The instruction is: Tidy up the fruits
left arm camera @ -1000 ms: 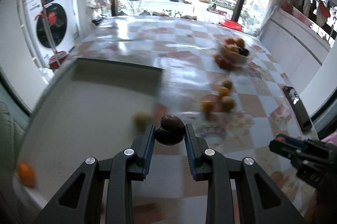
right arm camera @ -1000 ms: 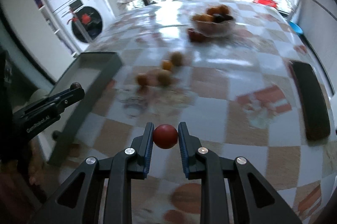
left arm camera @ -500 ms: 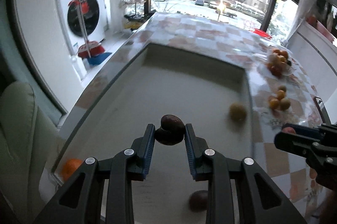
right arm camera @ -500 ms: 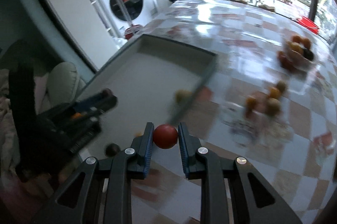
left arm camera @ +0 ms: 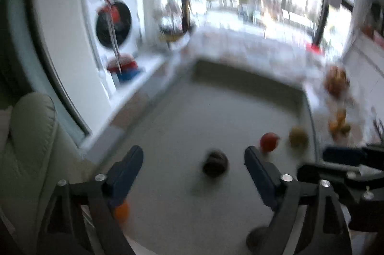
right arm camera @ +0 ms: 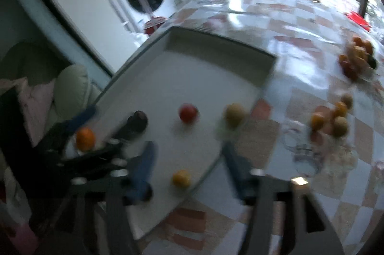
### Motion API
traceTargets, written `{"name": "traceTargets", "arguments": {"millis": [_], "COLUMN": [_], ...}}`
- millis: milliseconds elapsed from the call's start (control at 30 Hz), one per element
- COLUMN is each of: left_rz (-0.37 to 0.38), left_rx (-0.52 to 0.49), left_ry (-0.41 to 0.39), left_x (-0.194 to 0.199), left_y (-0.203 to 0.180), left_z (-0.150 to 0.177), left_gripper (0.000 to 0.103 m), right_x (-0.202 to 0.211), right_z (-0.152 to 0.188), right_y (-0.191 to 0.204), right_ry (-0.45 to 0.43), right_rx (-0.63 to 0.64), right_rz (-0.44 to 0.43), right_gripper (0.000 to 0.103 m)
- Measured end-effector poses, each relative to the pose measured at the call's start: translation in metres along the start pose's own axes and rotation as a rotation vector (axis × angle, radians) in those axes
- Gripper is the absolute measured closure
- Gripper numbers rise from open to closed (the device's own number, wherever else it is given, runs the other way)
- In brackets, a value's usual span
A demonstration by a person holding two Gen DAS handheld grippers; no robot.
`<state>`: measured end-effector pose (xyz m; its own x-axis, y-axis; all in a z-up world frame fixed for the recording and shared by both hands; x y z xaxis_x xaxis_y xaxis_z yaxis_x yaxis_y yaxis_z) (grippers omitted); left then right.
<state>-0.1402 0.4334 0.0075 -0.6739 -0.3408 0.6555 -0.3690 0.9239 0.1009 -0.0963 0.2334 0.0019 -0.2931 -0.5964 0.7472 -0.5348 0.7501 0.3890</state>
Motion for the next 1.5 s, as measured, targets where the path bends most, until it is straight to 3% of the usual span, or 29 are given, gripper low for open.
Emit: {"name": "traceTargets", "arguments": {"millis": [167,300,467,567,800,967,1033,1100,1200,1267,1300,1367,1500], "left_rz": [0.037,-0.024,-0.11,-0.162,-0.26,-0.3,-0.279,-0.184,0.004,0.075,0.103,0.14,0.132], "left_rx": [-0.023,-0.196,-0.292,-0.293,-0.194,-0.215,-0.212,-0.215,-0.246,-0.29,-0.312,-0.348,-0.393], "left_ry": [-0.032,-0.015,-0.04,-0.006,0.043,-0.013,-0.069,-0.099,-0.083,-0.053,-0.033,0.005,0.064], "left_x": [0.003,-0.009,-0.01,-0.013,-0.012,0.006,0.024,0.045,0.069,0.076,0.076,0.074,0.057], "left_y": [-0.012,-0.035,-0.045,-0.041,-0.023,-0.034,-0.042,-0.063,-0.111,-0.145,-0.162,-0.19,-0.227], "left_z": [-0.01,0.006,0.012,0.015,0.018,0.014,0.005,-0.002,0.001,0.013,0.02,0.037,0.061], "left_gripper": [0.015,0.015,0.015,0.015,0.015,0.015,0.015,0.015,0.015,0.015,0.015,0.015,0.015], "right_x": [0.028,0.049,0.07,0.081,0.099,0.109,0.116,0.12,0.125,0.122,0.123,0.124,0.123], "right_z": [0.005,0.021,0.05,0.061,0.082,0.094,0.098,0.103,0.108,0.112,0.113,0.115,0.116], "right_y": [-0.03,-0.062,-0.105,-0.132,-0.166,-0.19,-0.2,-0.209,-0.223,-0.23,-0.23,-0.232,-0.233], "right_ry": [-0.063,-0.092,-0.11,-0.124,-0.153,-0.173,-0.179,-0.177,-0.176,-0.152,-0.17,-0.182,-0.187], "right_rx": [-0.078,-0.127,-0.207,-0.265,-0.293,-0.327,-0.317,-0.309,-0.282,-0.256,-0.223,-0.21,-0.2], "right_rz": [0.022,0.071,0.122,0.138,0.194,0.231,0.28,0.329,0.411,0.452,0.457,0.443,0.445], "right_gripper": [0.017,0.016,0.016,0.016,0.016,0.015,0.014,0.013,0.01,0.0,0.0,0.0,0.0]}}
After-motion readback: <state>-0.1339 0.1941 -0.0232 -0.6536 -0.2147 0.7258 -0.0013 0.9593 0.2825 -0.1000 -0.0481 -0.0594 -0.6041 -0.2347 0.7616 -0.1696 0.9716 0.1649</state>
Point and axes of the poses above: each gripper's, at about its wrist camera, not at the fingertips, and x roughly against the way its jaws point, y to its left, z to its underside, the point moved 8 cm from there along -x, roughly the way its jaws point, and after that the axes turned 12 degrees about -z, right-handed, at the moved point
